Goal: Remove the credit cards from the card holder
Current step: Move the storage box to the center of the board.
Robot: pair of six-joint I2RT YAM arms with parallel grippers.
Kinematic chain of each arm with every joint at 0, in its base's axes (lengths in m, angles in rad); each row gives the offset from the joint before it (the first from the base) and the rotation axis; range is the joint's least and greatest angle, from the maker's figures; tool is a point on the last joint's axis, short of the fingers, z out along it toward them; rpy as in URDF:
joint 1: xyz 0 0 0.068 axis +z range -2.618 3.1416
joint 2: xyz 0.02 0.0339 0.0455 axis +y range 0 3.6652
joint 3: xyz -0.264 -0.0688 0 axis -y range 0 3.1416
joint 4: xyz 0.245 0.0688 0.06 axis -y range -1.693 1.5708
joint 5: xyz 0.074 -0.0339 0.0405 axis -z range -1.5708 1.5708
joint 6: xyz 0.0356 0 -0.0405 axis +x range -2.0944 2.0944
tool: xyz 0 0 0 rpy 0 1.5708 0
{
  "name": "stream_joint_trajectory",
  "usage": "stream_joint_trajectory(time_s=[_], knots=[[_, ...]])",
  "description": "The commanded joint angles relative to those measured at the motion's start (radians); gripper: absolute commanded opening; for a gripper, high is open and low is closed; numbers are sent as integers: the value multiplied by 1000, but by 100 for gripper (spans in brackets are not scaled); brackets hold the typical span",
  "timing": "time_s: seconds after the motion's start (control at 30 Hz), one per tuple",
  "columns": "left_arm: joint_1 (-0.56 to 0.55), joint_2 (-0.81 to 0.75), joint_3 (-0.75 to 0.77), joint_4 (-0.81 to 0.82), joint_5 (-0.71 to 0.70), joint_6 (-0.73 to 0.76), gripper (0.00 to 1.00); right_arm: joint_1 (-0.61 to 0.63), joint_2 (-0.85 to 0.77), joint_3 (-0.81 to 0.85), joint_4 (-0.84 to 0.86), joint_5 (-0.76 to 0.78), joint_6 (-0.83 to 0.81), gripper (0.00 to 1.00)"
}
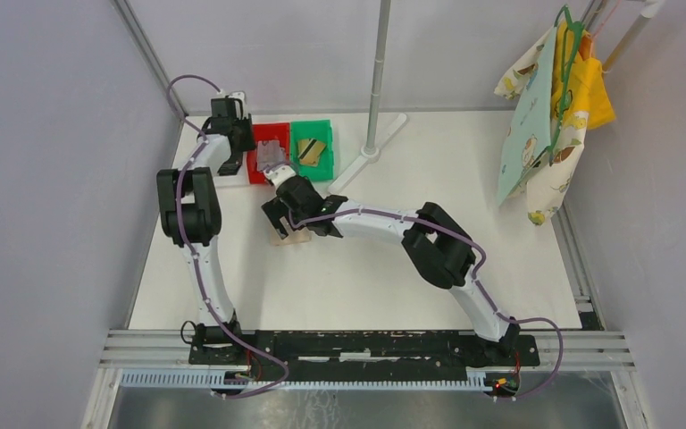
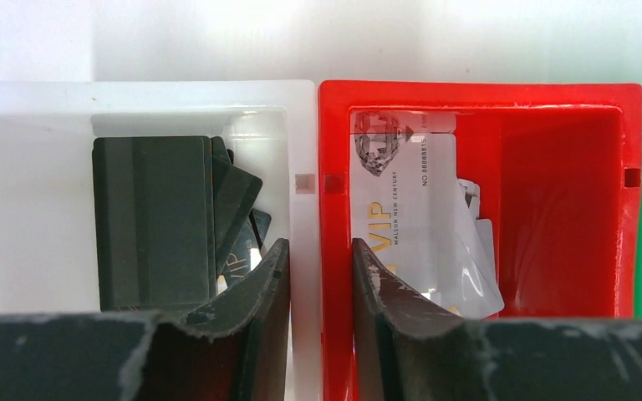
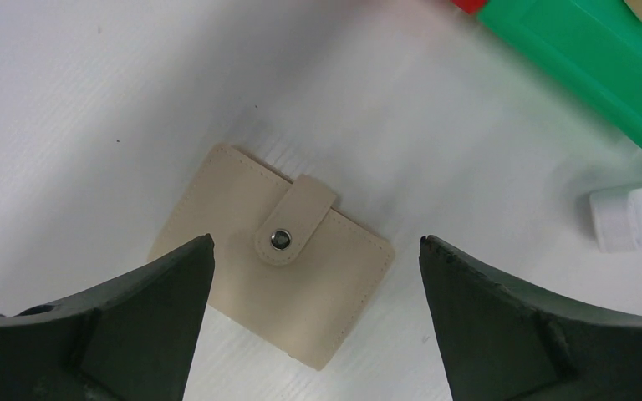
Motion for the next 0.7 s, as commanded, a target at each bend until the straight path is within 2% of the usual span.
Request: stream_joint_trajectory(time_s=[0.0, 0.27, 0.43, 0.53, 0.67], knots=[[6, -108, -139, 29, -32, -2, 21, 7, 40, 67, 10, -42, -34, 98], [6, -296, -383, 59, -102, -4, 13, 4, 83, 52, 10, -188, -171, 98], [11, -386, -485, 61, -164, 32, 10, 6, 53, -24, 26, -261, -192, 98], [33, -427, -520, 58, -173, 49, 8, 13, -5, -148, 81, -293, -172, 97], [88, -473, -543, 37, -162, 98, 7, 42, -90, -335, 149, -301, -146, 87]])
